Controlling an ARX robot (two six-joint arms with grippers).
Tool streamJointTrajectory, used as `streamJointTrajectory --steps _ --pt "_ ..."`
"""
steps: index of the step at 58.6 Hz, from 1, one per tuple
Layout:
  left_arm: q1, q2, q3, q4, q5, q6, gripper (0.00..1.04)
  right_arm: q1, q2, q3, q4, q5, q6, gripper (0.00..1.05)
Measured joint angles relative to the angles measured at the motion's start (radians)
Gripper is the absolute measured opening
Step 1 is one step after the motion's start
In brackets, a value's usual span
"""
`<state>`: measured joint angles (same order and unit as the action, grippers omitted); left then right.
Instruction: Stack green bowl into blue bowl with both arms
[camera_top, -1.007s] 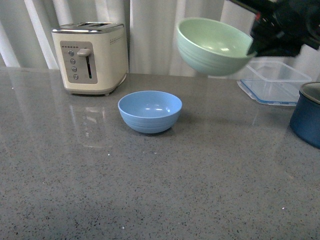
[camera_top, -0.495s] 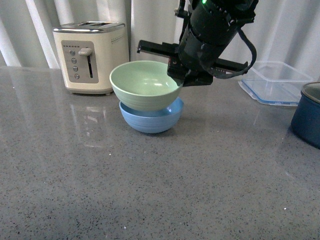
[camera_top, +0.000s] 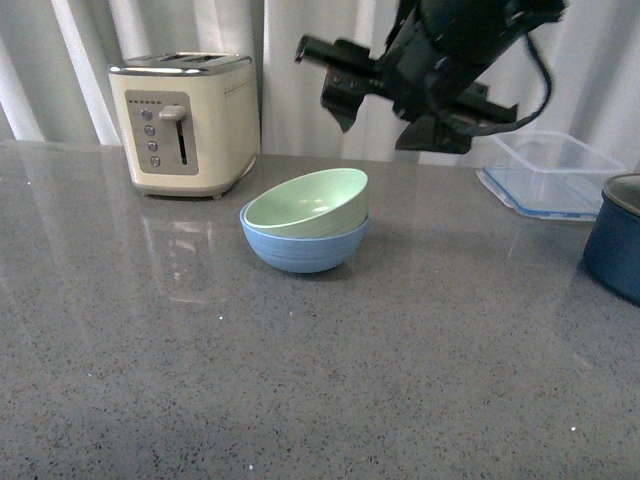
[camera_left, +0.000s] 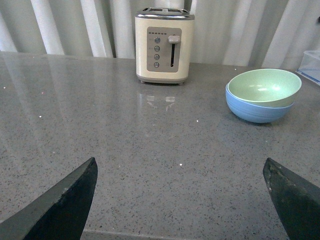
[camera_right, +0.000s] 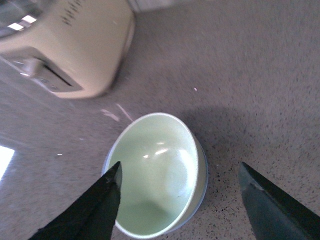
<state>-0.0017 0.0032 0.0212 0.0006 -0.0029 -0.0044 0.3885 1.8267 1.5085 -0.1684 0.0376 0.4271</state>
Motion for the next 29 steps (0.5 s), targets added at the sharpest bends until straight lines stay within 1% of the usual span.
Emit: streamJointTrajectory --steps 4,5,9,11,15,17,19,20,22,25,27,29 --pt "0.0 0.0 0.0 0.0 0.0 0.0 0.98 -0.03 -0.179 -0.156 0.097 -0.065 -0.037 0.81" --pt "0.0 0.0 0.0 0.0 0.0 0.0 0.98 -0.036 -0.205 -0.179 0.108 -0.073 -0.043 0.83" --pt "0.0 0.0 0.0 0.0 0.0 0.0 0.98 -0.078 -0.386 -0.334 0.162 -0.105 -0.072 0.95" --pt "0.0 0.0 0.0 0.0 0.0 0.0 0.98 -0.09 -0.443 -0.385 0.165 -0.106 -0.077 0.97" --pt "0.0 0.0 0.0 0.0 0.0 0.0 0.98 -0.106 -0.502 -0.435 0.165 -0.102 -0.087 0.94" --pt "0.0 0.0 0.0 0.0 0.0 0.0 0.98 -0.104 -0.512 -0.456 0.209 -0.054 -0.108 0.92" --pt "0.0 0.0 0.0 0.0 0.003 0.0 0.98 -0.1 -0.526 -0.522 0.351 0.066 -0.181 0.86" --pt "0.0 0.0 0.0 0.0 0.003 0.0 0.98 -0.1 -0.528 -0.541 0.386 0.095 -0.199 0.84" --pt "0.0 0.0 0.0 0.0 0.004 0.0 0.98 -0.103 -0.536 -0.624 0.51 0.185 -0.268 0.77" --pt "0.0 0.0 0.0 0.0 0.003 0.0 0.98 -0.113 -0.55 -0.708 0.603 0.206 -0.318 0.7" --pt "0.0 0.0 0.0 0.0 0.0 0.0 0.98 -0.127 -0.572 -0.781 0.665 0.206 -0.352 0.63" --pt "0.0 0.0 0.0 0.0 -0.001 0.0 0.98 -0.147 -0.62 -0.871 0.721 0.191 -0.382 0.52"
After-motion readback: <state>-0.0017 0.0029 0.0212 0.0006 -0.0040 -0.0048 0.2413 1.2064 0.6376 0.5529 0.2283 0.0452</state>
